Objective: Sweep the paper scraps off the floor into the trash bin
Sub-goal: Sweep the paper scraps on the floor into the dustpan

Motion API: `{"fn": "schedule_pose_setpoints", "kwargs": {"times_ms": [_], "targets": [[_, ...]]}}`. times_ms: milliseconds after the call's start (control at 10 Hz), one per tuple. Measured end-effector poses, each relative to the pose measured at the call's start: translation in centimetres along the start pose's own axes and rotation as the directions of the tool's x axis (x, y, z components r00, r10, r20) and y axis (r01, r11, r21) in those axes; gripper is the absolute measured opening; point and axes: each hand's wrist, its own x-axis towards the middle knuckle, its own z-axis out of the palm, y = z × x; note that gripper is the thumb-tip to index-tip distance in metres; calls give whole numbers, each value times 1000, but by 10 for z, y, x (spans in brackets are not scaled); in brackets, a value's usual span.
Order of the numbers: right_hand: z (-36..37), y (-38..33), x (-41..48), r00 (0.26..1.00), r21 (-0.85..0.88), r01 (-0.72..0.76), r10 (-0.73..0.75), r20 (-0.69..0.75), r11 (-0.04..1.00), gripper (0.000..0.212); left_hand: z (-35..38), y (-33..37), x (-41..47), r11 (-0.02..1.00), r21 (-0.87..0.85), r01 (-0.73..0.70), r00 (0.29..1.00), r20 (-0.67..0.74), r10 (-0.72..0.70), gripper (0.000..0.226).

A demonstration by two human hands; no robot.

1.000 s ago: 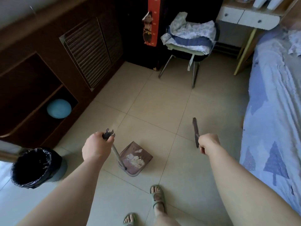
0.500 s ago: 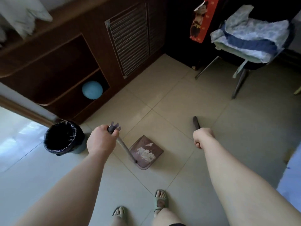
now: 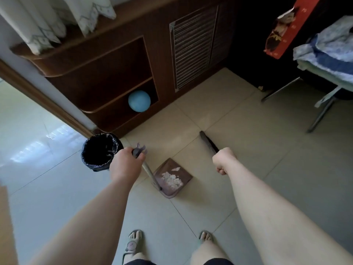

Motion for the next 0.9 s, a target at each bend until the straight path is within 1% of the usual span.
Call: {"fn": "schedule_pose_setpoints", "kwargs": {"times_ms": [100, 200, 300, 400, 500, 600, 700, 800, 900], "targets": [[34, -19, -18, 999, -62, 32, -31, 15, 998, 30, -18, -30, 16, 1000, -15, -7, 1000, 16, 8, 27], [72, -39, -35, 999, -108, 36, -34, 21, 993, 30, -41, -67, 31, 1000, -21, 0, 1000, 26, 1, 22], [113, -56, -54, 998, -198, 55, -51, 29, 979, 30, -64, -104, 44, 1000, -24, 9, 999, 31, -9, 23], [159, -74, -77, 999, -204, 20, -15, 29, 979, 29, -81, -138, 56, 1000, -20, 6, 998, 60, -5, 23], [188, -93, -108, 996, -337, 10, 20, 86, 941, 29, -91, -163, 65, 999, -32, 8, 997, 78, -5, 22], [215, -106, -124, 990, -411, 87, -34, 135, 907, 30, -98, -189, 74, 999, -48, -11, 996, 89, 15, 24], [242, -126, -151, 983, -476, -5, 93, 161, 879, 17, -106, -214, 77, 997, -60, -37, 991, 127, 45, 26], [243, -139, -168, 987, -455, -36, 102, 123, 890, 13, -110, -228, 76, 994, -97, -52, 984, 166, 68, 26], [228, -145, -184, 995, -428, -50, 82, 58, 902, 19, -117, -239, 71, 989, -132, -61, 981, 172, 84, 26]]}}
